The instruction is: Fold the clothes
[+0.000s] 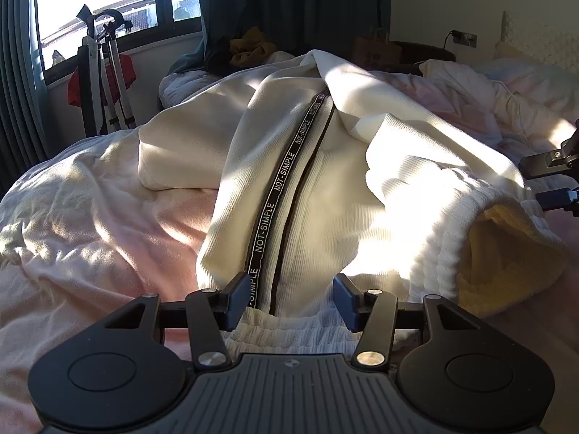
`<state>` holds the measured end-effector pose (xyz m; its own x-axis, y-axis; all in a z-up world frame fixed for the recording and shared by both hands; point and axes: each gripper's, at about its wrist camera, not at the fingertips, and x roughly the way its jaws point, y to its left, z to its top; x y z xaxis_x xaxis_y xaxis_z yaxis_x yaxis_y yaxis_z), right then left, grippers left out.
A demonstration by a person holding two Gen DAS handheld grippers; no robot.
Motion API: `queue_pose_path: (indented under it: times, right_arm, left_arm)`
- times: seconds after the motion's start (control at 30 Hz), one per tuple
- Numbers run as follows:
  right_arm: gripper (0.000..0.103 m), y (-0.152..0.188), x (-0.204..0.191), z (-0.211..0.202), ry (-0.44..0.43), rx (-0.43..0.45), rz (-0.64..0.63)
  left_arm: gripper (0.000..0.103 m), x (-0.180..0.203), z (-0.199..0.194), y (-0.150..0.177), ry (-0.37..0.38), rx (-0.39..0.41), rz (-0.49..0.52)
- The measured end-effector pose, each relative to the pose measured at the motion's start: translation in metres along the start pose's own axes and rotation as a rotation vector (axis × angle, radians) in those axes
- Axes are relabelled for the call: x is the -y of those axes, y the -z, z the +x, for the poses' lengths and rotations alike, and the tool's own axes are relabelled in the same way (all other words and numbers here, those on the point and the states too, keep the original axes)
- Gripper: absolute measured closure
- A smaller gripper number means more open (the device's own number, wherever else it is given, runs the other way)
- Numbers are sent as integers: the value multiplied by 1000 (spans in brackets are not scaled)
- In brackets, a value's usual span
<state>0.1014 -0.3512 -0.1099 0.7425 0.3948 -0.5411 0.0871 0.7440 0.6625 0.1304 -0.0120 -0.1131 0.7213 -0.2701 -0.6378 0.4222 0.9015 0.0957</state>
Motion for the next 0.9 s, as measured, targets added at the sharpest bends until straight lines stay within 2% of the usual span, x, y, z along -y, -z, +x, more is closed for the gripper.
queue_pose_path:
  times: [0.07,0.17,0.23,0.33,0.43,0.47,0.5,0.6,0.63,0.77,0.9]
  right_arm:
    - [35,5,-17,10,17,-16,-120]
    - [36,13,-33,21,114,-26,-281]
    - [35,16,-31,29,154,-48,-285]
    - [36,22,-30,43,164,-106,-278]
    - [36,30,-47,48,219,-84,-411]
    - [39,33,-52,49,236,-74,-450]
    - [52,35,-55,47,240,-65,-471]
    - [73,37,-61,37,247,-17,-494]
    - [96,36,-61,31,257,9,-489]
    - [96,22,-54,-2,240,137,-397]
    - [96,19,-45,-19,281,173,-346]
  left_arm:
    - [49,0,-5,0,1,3,-3]
    - [46,4,-11,1,-5,9,17]
    - [44,9,-16,3,-18,15,45]
    - [43,19,-19,6,-45,32,116]
    - [42,22,-17,7,-63,43,135]
    - [41,21,-16,7,-64,43,125]
    - [41,19,-14,7,-64,42,112]
    - [42,16,-9,6,-61,39,94]
    - [42,15,-8,7,-57,36,91]
    - [44,14,-5,7,-46,26,77]
    - [45,6,-11,6,-26,45,6]
